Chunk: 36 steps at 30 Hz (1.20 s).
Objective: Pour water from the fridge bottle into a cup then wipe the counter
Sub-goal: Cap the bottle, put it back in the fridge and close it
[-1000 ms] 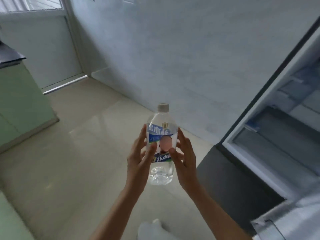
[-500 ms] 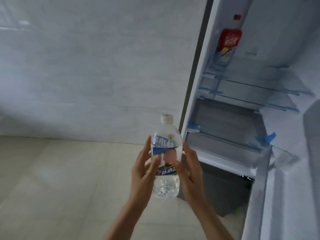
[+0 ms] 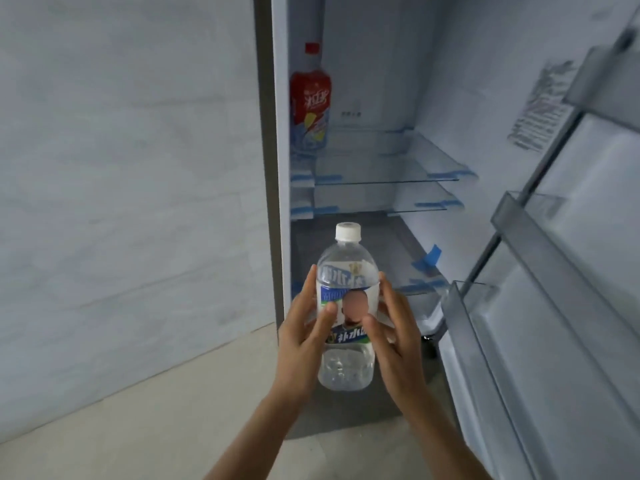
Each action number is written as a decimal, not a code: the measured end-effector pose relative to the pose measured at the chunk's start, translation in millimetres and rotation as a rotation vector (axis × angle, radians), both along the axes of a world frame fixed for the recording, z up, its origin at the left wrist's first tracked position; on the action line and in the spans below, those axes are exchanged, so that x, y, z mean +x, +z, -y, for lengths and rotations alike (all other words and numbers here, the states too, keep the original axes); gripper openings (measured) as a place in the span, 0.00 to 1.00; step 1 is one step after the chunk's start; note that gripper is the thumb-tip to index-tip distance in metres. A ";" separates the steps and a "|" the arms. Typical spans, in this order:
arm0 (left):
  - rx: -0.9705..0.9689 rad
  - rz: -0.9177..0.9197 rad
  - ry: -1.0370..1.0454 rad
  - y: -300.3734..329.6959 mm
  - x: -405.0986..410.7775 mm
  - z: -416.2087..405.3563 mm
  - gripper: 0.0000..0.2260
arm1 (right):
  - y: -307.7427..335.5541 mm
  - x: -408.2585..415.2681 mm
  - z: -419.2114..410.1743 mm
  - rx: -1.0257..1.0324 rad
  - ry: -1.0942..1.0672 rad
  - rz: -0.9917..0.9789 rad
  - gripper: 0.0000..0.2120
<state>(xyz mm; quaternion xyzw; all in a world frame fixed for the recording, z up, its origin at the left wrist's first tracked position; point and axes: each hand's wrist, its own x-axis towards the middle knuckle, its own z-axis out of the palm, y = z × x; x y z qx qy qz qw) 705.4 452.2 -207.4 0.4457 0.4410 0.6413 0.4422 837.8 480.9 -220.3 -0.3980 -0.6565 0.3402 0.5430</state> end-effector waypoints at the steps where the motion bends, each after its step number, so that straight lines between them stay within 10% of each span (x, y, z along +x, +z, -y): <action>1: 0.017 -0.006 -0.038 6.1 -4.4 -12.0 0.26 | 7.1 -2.8 -7.8 0.020 -0.035 0.001 0.24; 16: 0.353 -0.035 -0.157 122.6 8.0 -170.3 0.28 | 128.0 10.6 -145.2 0.344 -0.269 0.076 0.27; 26: 0.357 -0.052 -0.076 144.3 28.2 -296.4 0.16 | 140.4 19.3 -288.2 0.260 -0.186 0.091 0.27; 36: 0.310 -0.125 0.005 136.5 26.2 -405.4 0.26 | 145.0 23.7 -394.1 0.231 0.018 0.100 0.25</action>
